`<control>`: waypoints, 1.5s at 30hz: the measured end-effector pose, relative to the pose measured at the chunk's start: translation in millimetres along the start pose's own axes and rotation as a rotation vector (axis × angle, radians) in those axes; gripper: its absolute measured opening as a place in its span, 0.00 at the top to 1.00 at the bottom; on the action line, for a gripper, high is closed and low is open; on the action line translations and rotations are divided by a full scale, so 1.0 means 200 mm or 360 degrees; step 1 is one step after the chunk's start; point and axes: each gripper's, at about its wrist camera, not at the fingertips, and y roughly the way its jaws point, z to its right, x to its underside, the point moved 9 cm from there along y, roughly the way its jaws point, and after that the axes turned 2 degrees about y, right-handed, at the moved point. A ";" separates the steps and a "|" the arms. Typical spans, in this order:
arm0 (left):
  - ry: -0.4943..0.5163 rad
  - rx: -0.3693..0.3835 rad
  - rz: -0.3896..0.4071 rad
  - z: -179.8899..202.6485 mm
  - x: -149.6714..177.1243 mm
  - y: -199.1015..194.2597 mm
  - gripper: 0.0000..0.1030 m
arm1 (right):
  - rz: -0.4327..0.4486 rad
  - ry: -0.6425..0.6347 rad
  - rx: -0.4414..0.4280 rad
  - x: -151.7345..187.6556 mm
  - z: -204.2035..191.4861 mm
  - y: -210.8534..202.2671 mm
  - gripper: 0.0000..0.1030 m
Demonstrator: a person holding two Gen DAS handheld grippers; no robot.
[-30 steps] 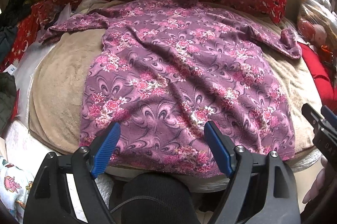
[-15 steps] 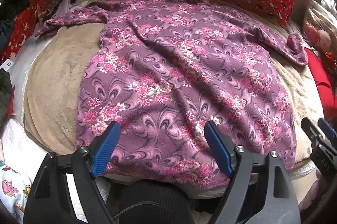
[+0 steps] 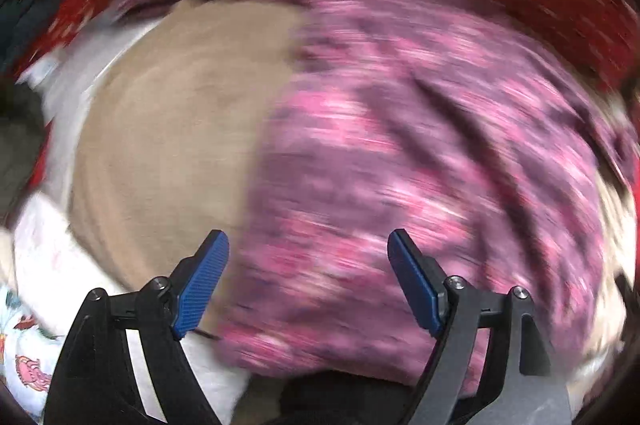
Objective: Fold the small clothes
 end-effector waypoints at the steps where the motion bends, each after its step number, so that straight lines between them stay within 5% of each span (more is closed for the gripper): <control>1: -0.0068 -0.0027 -0.0037 -0.08 -0.01 0.04 0.20 | -0.0028 0.0021 -0.0006 0.01 0.02 0.03 0.18; 6: -0.0260 0.0054 -0.0240 -0.23 0.06 0.22 0.20 | -0.0242 -0.0060 -0.0114 0.15 -0.11 0.21 0.25; 8: -0.0235 0.0073 -0.0217 -0.19 0.08 0.22 0.20 | -0.0171 -0.0205 -0.0055 0.18 -0.18 0.20 0.26; 10: -0.0165 0.0067 -0.0181 -0.14 0.10 0.21 0.22 | -0.0142 -0.0327 -0.0064 0.20 -0.25 0.17 0.46; 13: -0.0065 0.0119 -0.0173 -0.05 0.16 0.18 0.41 | -0.0156 -0.0390 -0.0059 0.21 -0.27 0.15 0.64; 15: -0.0041 0.0203 -0.0188 0.00 0.19 0.16 0.71 | -0.0156 -0.0370 -0.0092 0.22 -0.26 0.13 0.81; 16: -0.0026 0.0244 -0.0213 0.02 0.21 0.16 0.79 | -0.0177 -0.0355 -0.0135 0.23 -0.26 0.12 0.93; 18: 0.0007 0.0217 -0.0208 0.03 0.23 0.13 0.94 | -0.0176 -0.0322 -0.0184 0.23 -0.25 0.10 0.94; 24: -0.0165 0.0376 -0.0177 -0.06 0.16 -0.06 0.96 | -0.0061 -0.0067 -0.0479 0.03 -0.16 -0.16 0.96; 27: -0.0161 0.0328 -0.0201 -0.12 0.17 -0.05 0.97 | 0.0000 -0.0031 -0.0492 -0.02 -0.06 -0.25 0.97; 33: -0.0138 0.0139 -0.0461 -0.19 0.34 0.18 0.98 | -0.0330 0.0060 -0.0344 0.20 0.01 0.10 0.96; 36: -0.0138 0.0211 -0.0347 -0.18 0.26 0.10 0.98 | -0.0322 0.0118 -0.0393 0.17 0.02 0.11 0.90; 40: 0.0003 0.0220 -0.0084 -0.01 -0.04 -0.07 0.90 | -0.0107 0.0307 -0.0381 -0.15 0.21 0.03 0.83; 42: 0.0060 0.0245 -0.0017 0.14 -0.17 -0.10 0.66 | -0.0007 0.0459 -0.0302 -0.35 0.39 0.04 0.72; 45: 0.0148 0.0251 0.0046 0.30 -0.33 -0.09 0.56 | 0.0089 0.0633 -0.0197 -0.63 0.65 0.10 0.66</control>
